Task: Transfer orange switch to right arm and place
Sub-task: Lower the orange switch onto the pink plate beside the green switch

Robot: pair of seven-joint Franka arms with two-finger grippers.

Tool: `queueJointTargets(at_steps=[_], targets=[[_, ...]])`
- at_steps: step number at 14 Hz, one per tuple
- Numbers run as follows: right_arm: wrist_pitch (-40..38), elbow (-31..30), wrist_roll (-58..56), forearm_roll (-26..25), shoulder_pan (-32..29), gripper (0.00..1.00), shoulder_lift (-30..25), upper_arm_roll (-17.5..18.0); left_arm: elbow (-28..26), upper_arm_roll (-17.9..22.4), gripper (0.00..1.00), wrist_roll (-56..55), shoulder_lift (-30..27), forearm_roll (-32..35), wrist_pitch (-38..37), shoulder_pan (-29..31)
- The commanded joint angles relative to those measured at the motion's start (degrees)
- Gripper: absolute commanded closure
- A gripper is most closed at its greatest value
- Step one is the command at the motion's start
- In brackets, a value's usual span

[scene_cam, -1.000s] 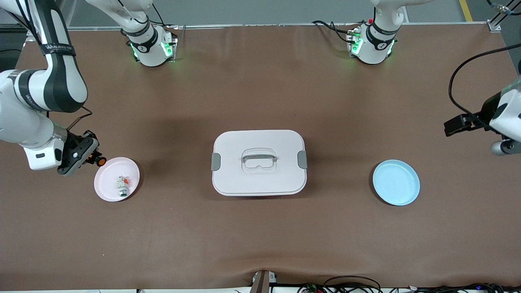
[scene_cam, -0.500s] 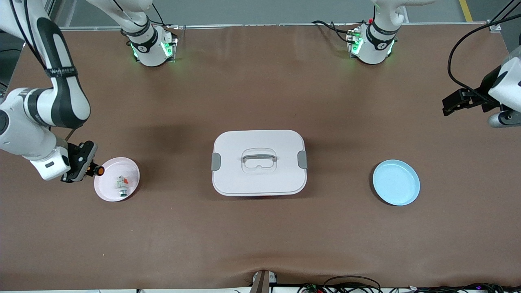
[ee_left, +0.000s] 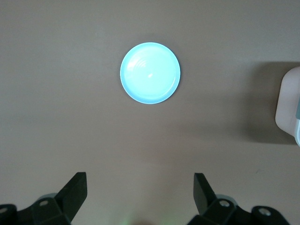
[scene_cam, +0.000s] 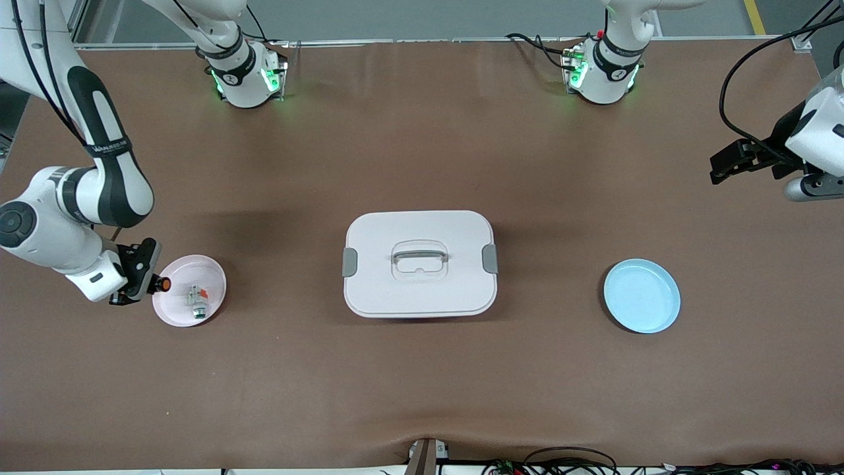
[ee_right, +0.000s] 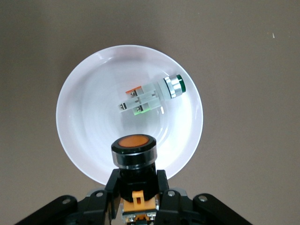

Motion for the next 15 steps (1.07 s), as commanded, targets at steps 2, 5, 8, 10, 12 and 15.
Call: queueJointTargets(at_steps=[2,5,8,10,12,15], targets=[[4.3,0.7,-0.8,-1.7,-0.6,1.0,3.6,0.3,-1.4,0.5,0.0,1.1,-1.3,-1.0,1.3,-0.5],[5.8,0.7,-0.9,-2.1,-1.1,1.0,4.9,0.3,-1.3,0.8,0.0,1.1,-1.5,-1.0,1.3,0.0],[6.2,0.7,-0.7,-2.1,-1.2,1.0,5.6,0.2,-1.2,0.9,0.0,0.7,-1.0,-1.0,1.3,-0.2],[6.2,0.7,-0.7,-2.1,-1.7,1.0,5.9,0.2,-1.3,0.8,0.0,0.7,-1.0,-1.0,1.3,-0.2],[6.3,0.7,-0.4,-2.1,-1.7,1.0,6.3,0.2,-1.2,0.8,0.0,0.7,-1.0,-1.0,1.3,-0.2],[8.1,0.7,-0.3,-2.2,-1.7,1.0,7.8,0.2,-1.4,0.8,0.0,0.7,-0.9,-1.0,1.3,-0.1]])
